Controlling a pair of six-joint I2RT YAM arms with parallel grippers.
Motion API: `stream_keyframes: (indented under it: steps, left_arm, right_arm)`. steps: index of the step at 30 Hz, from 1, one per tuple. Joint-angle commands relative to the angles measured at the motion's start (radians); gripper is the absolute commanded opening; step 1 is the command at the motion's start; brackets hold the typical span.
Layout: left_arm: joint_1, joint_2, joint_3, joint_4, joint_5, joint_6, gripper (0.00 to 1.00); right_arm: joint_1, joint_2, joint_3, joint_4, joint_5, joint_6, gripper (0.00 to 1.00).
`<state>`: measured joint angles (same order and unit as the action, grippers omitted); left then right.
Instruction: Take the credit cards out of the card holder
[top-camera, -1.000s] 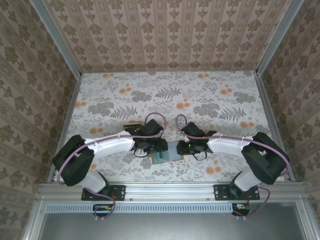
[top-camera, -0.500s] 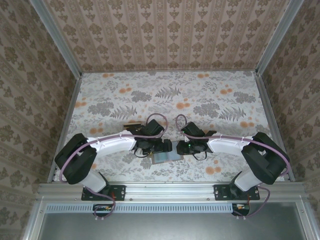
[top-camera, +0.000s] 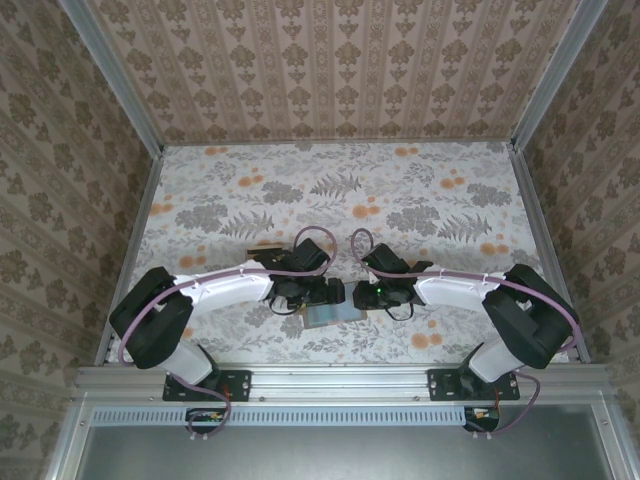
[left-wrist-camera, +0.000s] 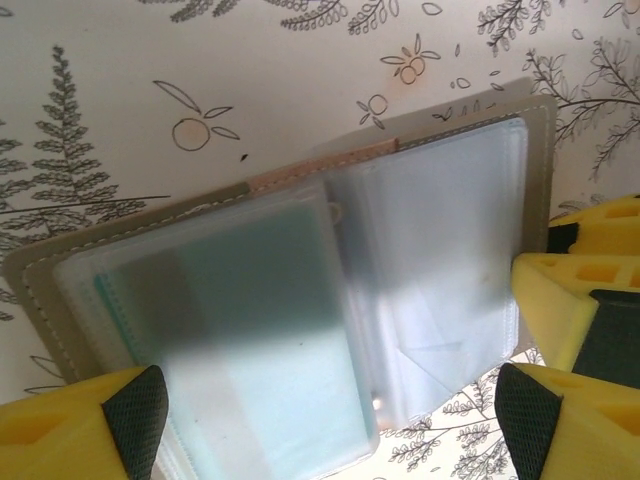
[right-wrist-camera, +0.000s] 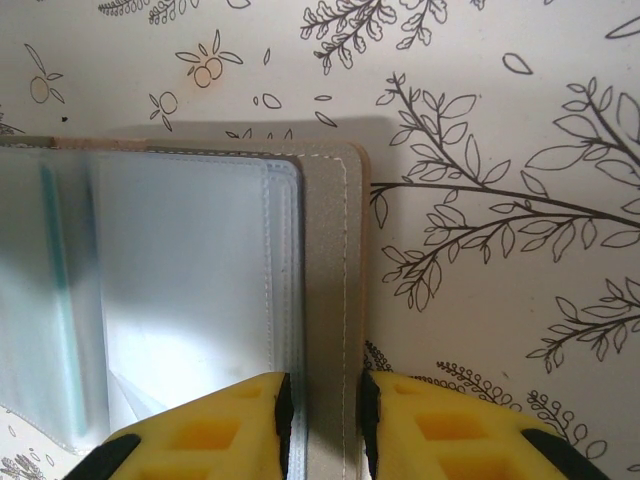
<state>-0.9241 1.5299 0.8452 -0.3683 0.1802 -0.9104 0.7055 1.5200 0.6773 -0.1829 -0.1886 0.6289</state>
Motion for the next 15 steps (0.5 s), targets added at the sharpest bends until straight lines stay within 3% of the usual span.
stream_keyframes:
  steps: [1,15]
  left_arm:
    - [-0.003,0.017,0.002,0.004,0.015,0.016,0.88]
    - [-0.007,-0.016,-0.012,-0.060,-0.042,-0.013,0.88]
  right_arm:
    - [0.018,0.039,-0.006,-0.015,-0.024,0.005,0.30]
    - [0.020,0.045,-0.012,-0.006,-0.028,0.009,0.30]
